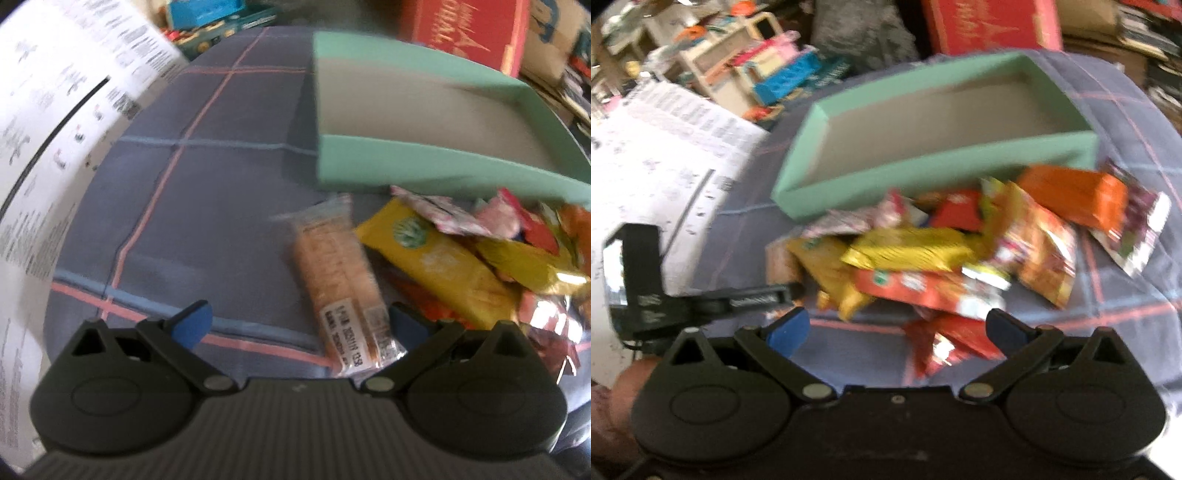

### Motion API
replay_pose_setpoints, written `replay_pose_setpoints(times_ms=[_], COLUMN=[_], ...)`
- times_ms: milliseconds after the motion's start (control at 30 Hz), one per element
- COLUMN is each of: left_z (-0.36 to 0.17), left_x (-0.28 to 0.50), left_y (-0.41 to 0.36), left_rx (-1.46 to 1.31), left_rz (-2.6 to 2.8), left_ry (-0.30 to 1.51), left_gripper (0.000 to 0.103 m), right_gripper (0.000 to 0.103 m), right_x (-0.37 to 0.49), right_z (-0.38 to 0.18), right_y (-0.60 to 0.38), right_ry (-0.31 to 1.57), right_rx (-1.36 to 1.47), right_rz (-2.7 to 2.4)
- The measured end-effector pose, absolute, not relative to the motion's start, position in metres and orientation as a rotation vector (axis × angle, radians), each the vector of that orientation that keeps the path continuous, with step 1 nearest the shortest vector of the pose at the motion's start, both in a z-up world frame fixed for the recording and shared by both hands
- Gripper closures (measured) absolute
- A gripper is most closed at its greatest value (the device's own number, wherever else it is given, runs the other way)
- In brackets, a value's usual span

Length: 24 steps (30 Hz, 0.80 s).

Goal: Organize snacks
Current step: 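Grasp the clear-wrapped biscuit bar with the left tool while the right tool grasps the yellow CVT Mango packet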

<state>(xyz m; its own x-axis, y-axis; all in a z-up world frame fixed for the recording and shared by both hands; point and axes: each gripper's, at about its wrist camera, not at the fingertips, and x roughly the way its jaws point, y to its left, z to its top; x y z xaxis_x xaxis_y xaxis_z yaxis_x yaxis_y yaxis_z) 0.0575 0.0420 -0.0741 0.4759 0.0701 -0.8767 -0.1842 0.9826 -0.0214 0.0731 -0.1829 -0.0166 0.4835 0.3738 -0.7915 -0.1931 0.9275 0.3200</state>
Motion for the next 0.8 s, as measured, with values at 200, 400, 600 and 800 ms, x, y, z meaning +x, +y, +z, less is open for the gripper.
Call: replay_pose_setpoints(times_ms=[200, 400, 600, 800], left_z=[-0.078, -0.077, -0.076, -0.076], left_x=[0.053, 0.052, 0.056, 0.062], left_y=[0.075, 0.089, 0.098, 0.106], left_rx=[-0.211, -0.182, -0.161, -0.166], left_rz=[0.162, 0.144, 0.128, 0.118], left_ry=[1.069, 1.051, 1.042, 1.04], left_gripper=[0.0, 0.0, 0.0, 0.0], right_gripper=[0.021, 0.03, 0.037, 0.041], right_x=[0.096, 0.121, 0.136, 0.129], right_z=[-0.015, -0.027, -0.046, -0.056], right_y=[-0.137, -0.104, -0.083, -0.077], right_ry=[0.985, 1.006, 1.058, 1.05], right_rx=[0.128, 0.076, -0.062, -0.218], right_rz=[0.484, 0.547, 0.557, 0.562])
